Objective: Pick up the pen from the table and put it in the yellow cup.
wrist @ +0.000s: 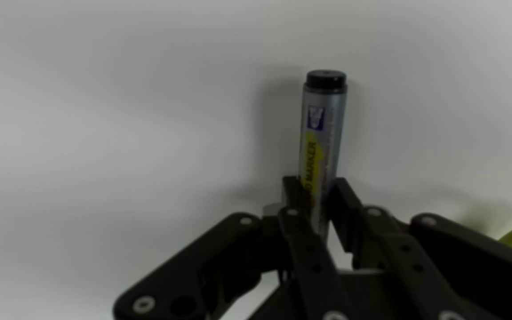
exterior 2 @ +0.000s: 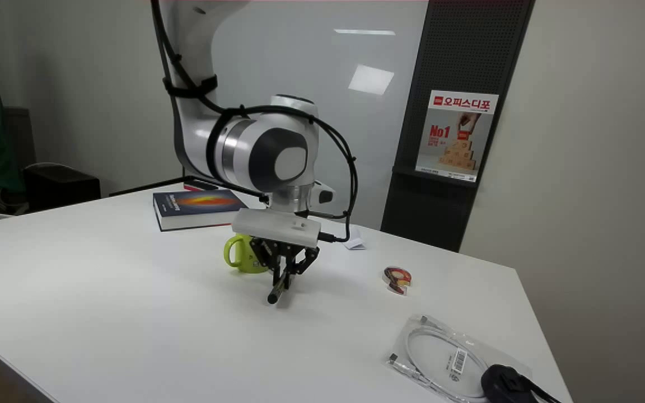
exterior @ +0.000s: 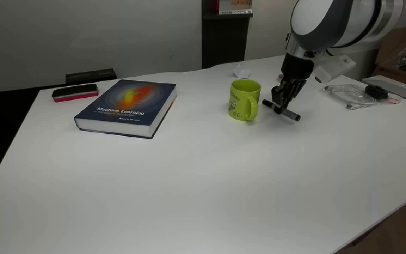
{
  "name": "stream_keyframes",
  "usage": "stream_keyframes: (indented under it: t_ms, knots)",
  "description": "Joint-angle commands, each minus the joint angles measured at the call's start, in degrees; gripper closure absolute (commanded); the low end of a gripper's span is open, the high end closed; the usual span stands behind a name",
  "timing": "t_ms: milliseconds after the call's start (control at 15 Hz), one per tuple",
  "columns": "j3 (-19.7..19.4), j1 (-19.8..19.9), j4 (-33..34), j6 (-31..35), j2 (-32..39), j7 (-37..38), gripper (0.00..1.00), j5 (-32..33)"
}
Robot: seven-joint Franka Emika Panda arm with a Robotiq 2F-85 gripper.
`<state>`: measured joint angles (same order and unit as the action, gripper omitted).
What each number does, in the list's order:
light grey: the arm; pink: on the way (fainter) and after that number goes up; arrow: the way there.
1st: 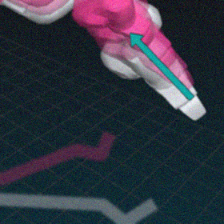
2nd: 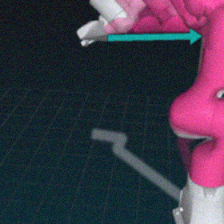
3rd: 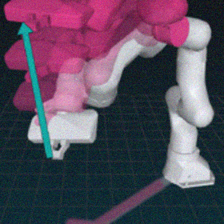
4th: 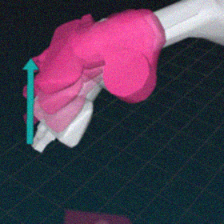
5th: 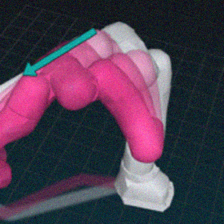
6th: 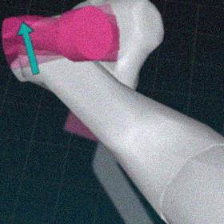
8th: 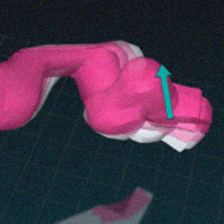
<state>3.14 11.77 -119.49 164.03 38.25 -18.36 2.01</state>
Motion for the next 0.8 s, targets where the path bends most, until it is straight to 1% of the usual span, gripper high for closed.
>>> stream_keyframes:
  t_ms: [0, 200, 333, 400, 533, 733]
  knots:
    - [-1.22, -0.99, -1.96, -8.37, -7.18, 2.10, 0.95, 0.53]
    - [-2.77, -2.38, -1.77, -16.42, -12.68, 2.79, 0.95, 1.08]
    - [-3.69, -3.41, -0.27, -22.01, -15.73, 2.94, 0.95, 1.84]
    - [-3.41, -3.36, 0.98, -25.33, -16.89, 1.97, 0.95, 1.40]
    - [-2.65, -3.43, 4.59, -32.80, -18.17, 0.39, 0.95, -0.29]
    - [-2.03, -4.38, 11.92, -45.51, -17.49, -0.75, 0.95, -1.67]
